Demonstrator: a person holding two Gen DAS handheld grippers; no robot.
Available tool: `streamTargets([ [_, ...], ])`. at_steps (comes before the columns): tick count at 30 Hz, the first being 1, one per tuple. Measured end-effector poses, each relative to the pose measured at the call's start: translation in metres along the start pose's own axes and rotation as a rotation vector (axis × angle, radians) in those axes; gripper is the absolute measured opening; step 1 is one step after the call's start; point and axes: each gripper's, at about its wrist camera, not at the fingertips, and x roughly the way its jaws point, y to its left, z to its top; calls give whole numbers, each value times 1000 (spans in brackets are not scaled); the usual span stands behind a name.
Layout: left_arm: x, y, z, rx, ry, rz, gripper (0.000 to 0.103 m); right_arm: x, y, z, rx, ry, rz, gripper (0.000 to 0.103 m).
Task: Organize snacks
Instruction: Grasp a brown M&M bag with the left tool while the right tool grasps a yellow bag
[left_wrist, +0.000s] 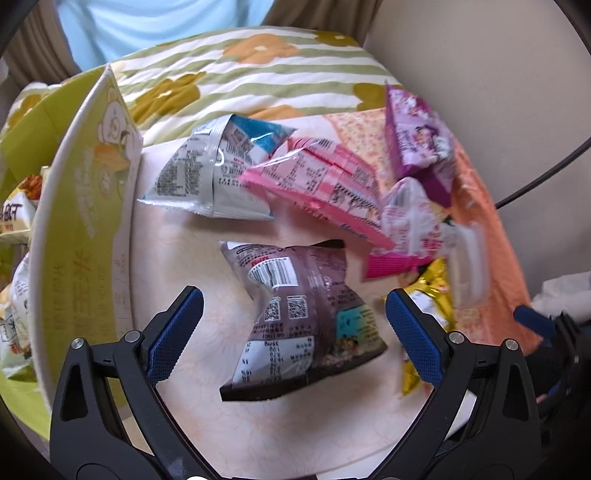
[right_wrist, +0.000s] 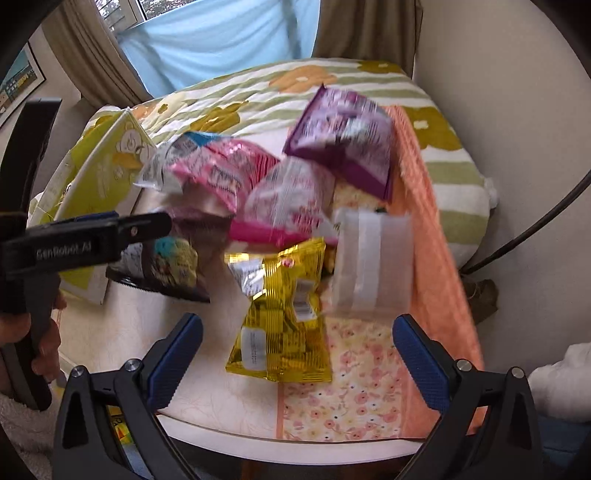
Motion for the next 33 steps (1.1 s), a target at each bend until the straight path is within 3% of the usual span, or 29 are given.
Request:
streamTargets([
  [15,46,2,-3,3,71,-21,98,49,7,-13,-3,18,33,102],
  [17,49,3,-5,8,81,-31,96,51,7,-14,-1,19,32,102],
  [19,53,4,-10,13,94,-46,83,52,5,-15,3,20,31,102],
  [25,55,2,-18,52,85,-49,78,55,2,-15,17,22,34,102],
  [30,49,3,-21,67,69,-47,73,59,4,-18,20,33,28,96],
  [32,43,-1,-28,83,60,-30,72,63,5,-19,31,50,30,85],
  [33,39,-3,-30,95,55,-26,72,64,4,-20,34,54,29,85],
])
